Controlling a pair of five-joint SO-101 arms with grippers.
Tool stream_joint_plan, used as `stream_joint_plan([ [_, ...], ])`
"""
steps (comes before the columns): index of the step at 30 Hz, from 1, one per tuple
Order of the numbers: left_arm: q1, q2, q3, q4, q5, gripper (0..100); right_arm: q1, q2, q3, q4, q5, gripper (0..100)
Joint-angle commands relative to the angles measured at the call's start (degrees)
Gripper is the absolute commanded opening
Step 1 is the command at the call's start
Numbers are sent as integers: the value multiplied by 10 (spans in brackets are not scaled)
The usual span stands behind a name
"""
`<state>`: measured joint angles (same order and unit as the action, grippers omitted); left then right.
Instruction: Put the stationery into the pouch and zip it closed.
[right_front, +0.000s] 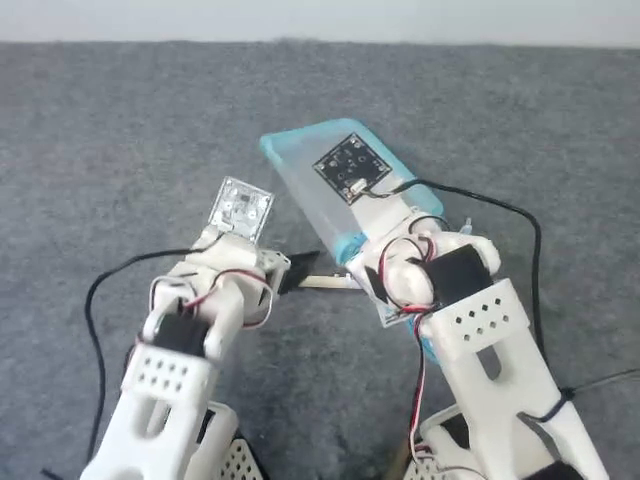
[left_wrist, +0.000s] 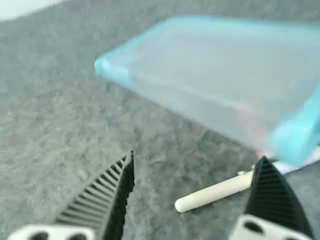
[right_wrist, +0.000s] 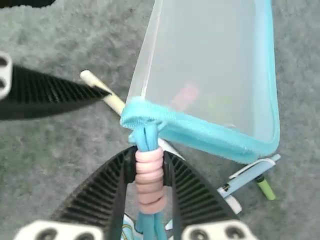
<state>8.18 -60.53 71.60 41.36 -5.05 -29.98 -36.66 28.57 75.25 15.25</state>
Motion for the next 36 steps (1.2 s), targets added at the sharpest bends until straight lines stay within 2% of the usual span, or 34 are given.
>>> stream_joint_plan([
  [1,27,-150,7,55,-5,355,-16,-19,-23,-4,-12,6],
  [5,46,-259,29,103,-7,354,-15,-22,-20,-3,-14,6],
  [9,48,-254,32,104,-7,353,-17,-25,-20,0,-14,6],
  [16,44,-123,31,16,-7,353,-20,-26,-20,-3,-16,6],
  [23,42,-6,27,-71,-8,353,-57,-26,-19,-3,-14,6],
  [32,-53,76,-1,-137,-11,352,-57,-26,-19,12,-4,6],
  [36,-62,103,-1,-164,-11,352,-58,-26,-18,32,15,6],
])
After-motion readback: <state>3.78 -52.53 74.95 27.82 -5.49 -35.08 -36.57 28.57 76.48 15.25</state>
